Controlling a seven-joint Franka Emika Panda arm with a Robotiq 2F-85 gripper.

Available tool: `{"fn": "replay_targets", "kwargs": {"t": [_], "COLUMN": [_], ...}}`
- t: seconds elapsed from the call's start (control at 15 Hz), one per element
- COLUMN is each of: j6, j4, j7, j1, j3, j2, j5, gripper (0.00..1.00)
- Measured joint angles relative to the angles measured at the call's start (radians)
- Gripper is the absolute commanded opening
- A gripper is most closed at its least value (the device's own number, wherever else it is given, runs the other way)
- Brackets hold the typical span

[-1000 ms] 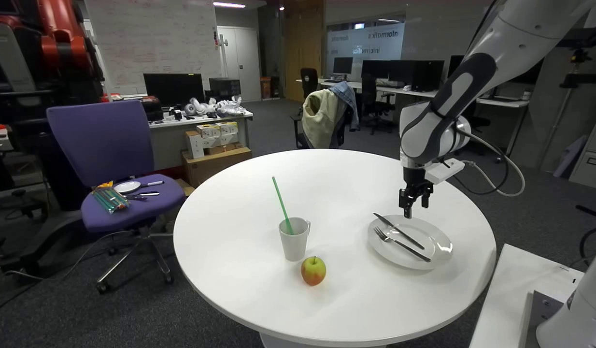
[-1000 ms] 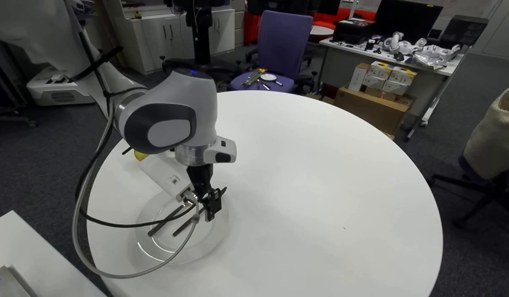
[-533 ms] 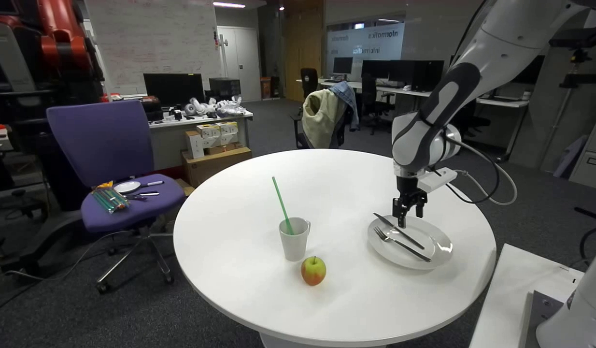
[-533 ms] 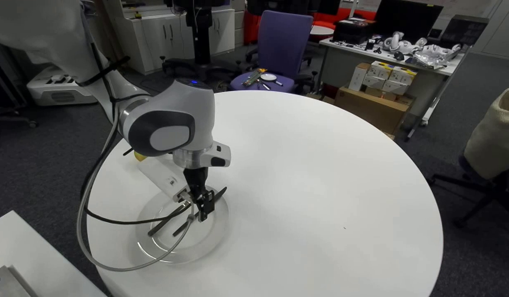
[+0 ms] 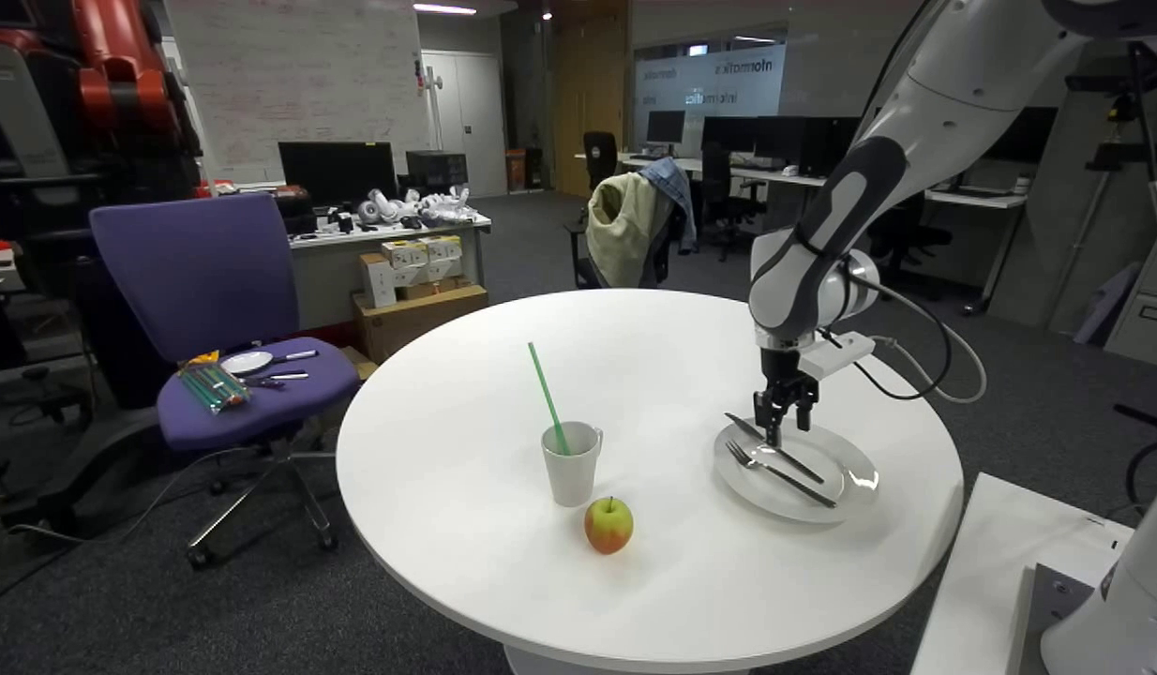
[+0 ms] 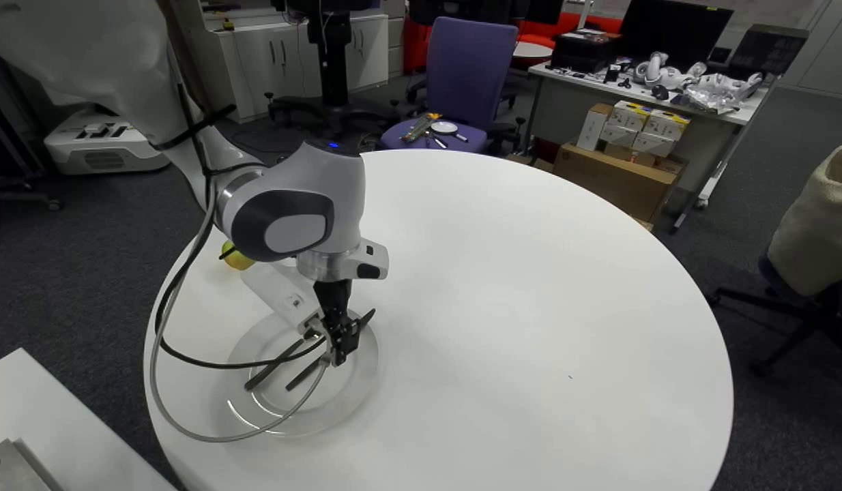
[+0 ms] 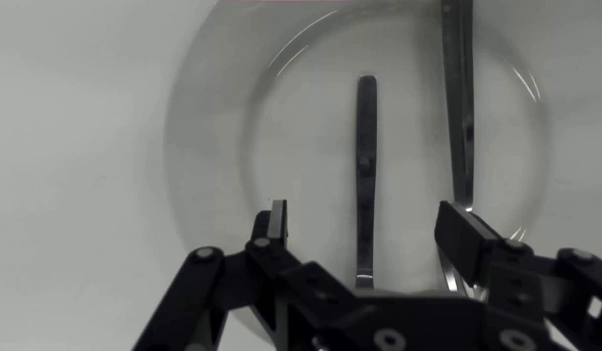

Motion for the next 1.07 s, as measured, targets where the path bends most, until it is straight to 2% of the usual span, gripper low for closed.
{"fn": "replay_targets", "kwargs": {"t": [0.07,0.53,0.6,0.8,1.07], "j6": [0.0,0.027,0.03,0.033,0.036], "j4": [0.004,0.017,0.018,0.029,0.046], "j7": [0.0,0.002,0.002,0.002,0.002], "j1": [-0.001,-0.014,-0.015,-0.016,-0.024], "j3": [0.0,0.0,0.0,0.001,0.017], "j2": [0.003,0.019,0.021,0.032,0.059], "j5": [0.001,0.019,0.026,0.069,0.139], "gripper": [0.66,0.69,0.66,0.6,0.61]}}
